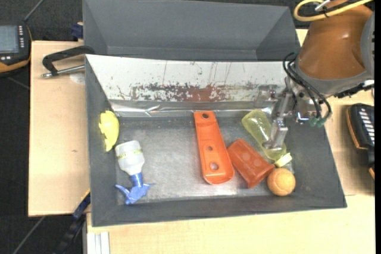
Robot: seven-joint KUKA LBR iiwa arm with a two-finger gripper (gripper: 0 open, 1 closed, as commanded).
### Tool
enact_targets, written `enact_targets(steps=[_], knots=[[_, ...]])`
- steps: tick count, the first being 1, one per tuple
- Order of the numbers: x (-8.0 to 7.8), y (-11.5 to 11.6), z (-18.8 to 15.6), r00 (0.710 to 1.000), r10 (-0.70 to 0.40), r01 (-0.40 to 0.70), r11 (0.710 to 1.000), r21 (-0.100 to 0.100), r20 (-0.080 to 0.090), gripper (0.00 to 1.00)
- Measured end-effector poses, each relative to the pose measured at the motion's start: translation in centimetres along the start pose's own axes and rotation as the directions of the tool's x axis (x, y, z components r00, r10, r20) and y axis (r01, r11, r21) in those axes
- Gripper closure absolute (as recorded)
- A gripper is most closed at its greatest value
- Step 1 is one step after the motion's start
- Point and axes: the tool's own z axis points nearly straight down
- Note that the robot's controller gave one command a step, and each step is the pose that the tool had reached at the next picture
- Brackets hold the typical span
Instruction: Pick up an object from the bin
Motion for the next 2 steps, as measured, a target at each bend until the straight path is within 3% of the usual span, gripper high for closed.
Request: enact_targets(steps=[1, 2], knots=[[-0.2, 0.0, -0.5, 1.0, -0.001, 0.001, 1.0, 0.001, 0.009, 0.0], [2.1, -0.7, 3.1, 0.994, -0.109, 0.109, 0.994, 0.001, 0.01, 0.0]])
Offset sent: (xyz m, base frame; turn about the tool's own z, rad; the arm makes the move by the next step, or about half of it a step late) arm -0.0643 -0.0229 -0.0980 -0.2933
